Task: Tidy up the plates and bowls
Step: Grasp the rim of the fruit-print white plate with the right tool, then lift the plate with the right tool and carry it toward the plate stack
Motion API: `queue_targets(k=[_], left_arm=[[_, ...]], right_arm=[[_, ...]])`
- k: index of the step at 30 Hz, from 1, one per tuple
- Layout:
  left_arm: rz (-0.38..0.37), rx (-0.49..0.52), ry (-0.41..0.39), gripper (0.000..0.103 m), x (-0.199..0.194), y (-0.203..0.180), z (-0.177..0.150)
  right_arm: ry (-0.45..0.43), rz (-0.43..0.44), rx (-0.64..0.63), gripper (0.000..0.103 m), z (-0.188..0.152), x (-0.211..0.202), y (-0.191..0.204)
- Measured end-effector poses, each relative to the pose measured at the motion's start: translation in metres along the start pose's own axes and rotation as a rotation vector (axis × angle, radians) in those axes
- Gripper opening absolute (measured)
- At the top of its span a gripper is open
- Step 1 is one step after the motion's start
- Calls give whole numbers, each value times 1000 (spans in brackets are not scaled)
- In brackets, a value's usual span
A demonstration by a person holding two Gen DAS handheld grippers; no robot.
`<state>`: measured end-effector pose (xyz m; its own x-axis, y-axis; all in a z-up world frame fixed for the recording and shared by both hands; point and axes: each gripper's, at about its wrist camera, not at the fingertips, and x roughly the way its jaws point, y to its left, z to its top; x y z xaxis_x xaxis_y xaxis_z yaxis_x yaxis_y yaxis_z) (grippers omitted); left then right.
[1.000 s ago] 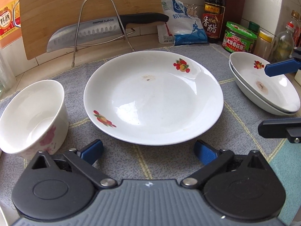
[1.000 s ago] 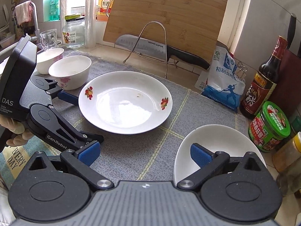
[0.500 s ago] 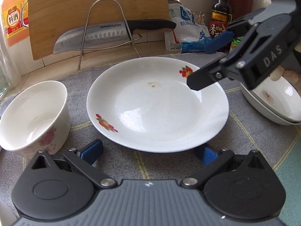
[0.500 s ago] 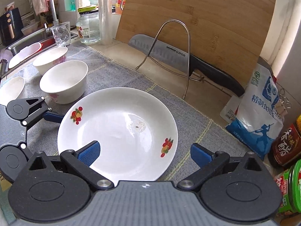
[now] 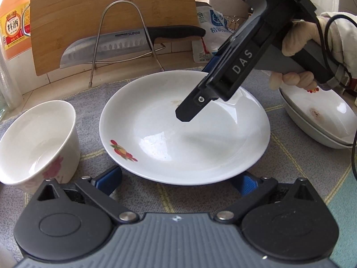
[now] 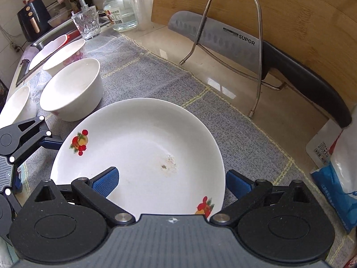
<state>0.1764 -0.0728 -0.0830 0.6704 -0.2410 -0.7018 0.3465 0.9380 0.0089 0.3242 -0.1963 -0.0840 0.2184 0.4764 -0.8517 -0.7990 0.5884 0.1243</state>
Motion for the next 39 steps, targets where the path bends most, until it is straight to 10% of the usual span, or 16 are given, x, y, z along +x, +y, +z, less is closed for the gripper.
queue_targets(k=[39], left_arm=[[-31, 113, -22, 101, -26, -14, 5]], right_arm=[[-3, 102, 46, 103, -1, -19, 7]])
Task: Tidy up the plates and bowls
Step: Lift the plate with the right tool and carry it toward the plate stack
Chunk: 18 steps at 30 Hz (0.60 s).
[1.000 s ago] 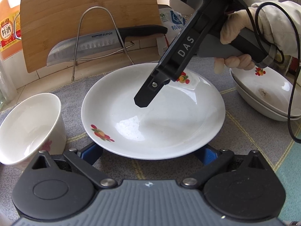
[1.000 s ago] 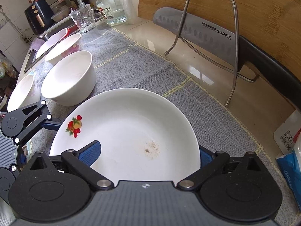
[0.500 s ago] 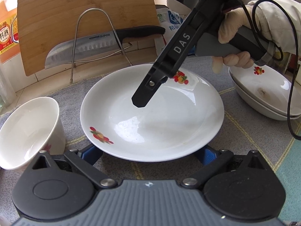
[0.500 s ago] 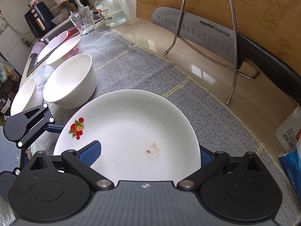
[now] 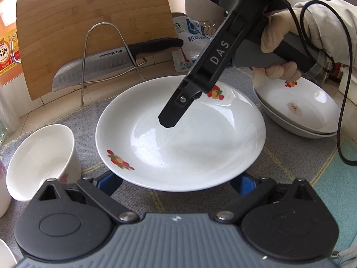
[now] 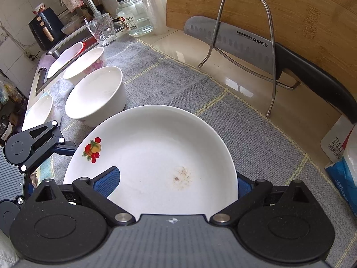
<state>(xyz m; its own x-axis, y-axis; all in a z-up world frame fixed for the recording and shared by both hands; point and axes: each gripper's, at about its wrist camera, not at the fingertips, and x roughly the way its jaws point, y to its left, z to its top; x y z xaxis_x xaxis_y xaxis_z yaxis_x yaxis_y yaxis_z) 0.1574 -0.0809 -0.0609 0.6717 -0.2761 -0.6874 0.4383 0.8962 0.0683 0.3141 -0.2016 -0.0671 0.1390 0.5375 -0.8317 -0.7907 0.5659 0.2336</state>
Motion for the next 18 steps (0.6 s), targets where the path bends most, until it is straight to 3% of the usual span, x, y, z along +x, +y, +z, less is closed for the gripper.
queue_targets(k=[18], left_arm=[[-90, 84, -20, 101, -47, -25, 3]], right_arm=[[-74, -66, 60, 103, -47, -56, 39]])
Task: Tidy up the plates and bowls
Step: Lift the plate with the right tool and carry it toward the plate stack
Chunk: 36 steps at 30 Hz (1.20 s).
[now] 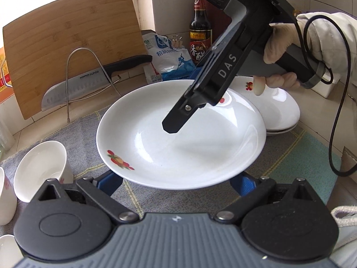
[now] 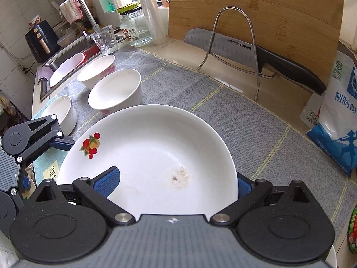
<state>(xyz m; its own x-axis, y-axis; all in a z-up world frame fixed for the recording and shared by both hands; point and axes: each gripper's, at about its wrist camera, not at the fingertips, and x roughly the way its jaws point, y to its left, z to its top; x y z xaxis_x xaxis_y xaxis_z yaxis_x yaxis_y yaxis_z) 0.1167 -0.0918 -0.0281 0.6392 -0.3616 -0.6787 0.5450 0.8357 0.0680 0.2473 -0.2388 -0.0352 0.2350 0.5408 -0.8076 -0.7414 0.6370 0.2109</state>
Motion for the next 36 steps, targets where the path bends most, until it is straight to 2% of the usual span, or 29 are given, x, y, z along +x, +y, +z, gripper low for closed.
queue_targets(k=[12, 25, 36], left_arm=[[-95, 86, -20, 101, -2, -21, 8], [-213, 189, -23, 101, 26, -39, 32], [-240, 221, 5, 101, 47, -57, 44]], right_arm=[[-45, -82, 90, 103, -43, -39, 0], [-86, -171, 223, 103, -93, -79, -29], [-85, -174, 290, 103, -120, -83, -57]])
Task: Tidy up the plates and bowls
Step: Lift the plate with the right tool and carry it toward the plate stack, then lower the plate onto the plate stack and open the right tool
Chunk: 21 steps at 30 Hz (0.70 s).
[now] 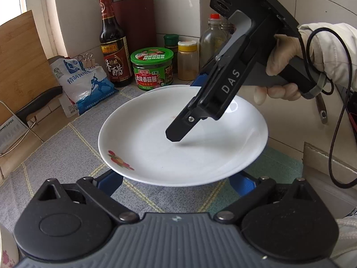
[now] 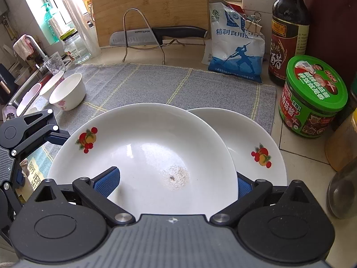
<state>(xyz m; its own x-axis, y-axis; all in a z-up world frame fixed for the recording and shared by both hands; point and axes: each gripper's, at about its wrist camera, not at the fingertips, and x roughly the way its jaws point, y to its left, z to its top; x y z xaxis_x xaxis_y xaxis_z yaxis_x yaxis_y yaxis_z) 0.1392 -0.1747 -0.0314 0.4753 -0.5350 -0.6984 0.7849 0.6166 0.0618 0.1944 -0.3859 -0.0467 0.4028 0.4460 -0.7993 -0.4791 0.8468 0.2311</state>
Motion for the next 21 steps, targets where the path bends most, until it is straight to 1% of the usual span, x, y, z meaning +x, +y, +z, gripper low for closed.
queue_targets(k=[14, 21], left_arm=[[6, 4, 30, 101, 16, -1, 6], [9, 15, 34, 101, 21, 0, 10]], right_arm=[[15, 28, 31, 103, -7, 13, -24], [16, 22, 35, 103, -10, 13, -29]])
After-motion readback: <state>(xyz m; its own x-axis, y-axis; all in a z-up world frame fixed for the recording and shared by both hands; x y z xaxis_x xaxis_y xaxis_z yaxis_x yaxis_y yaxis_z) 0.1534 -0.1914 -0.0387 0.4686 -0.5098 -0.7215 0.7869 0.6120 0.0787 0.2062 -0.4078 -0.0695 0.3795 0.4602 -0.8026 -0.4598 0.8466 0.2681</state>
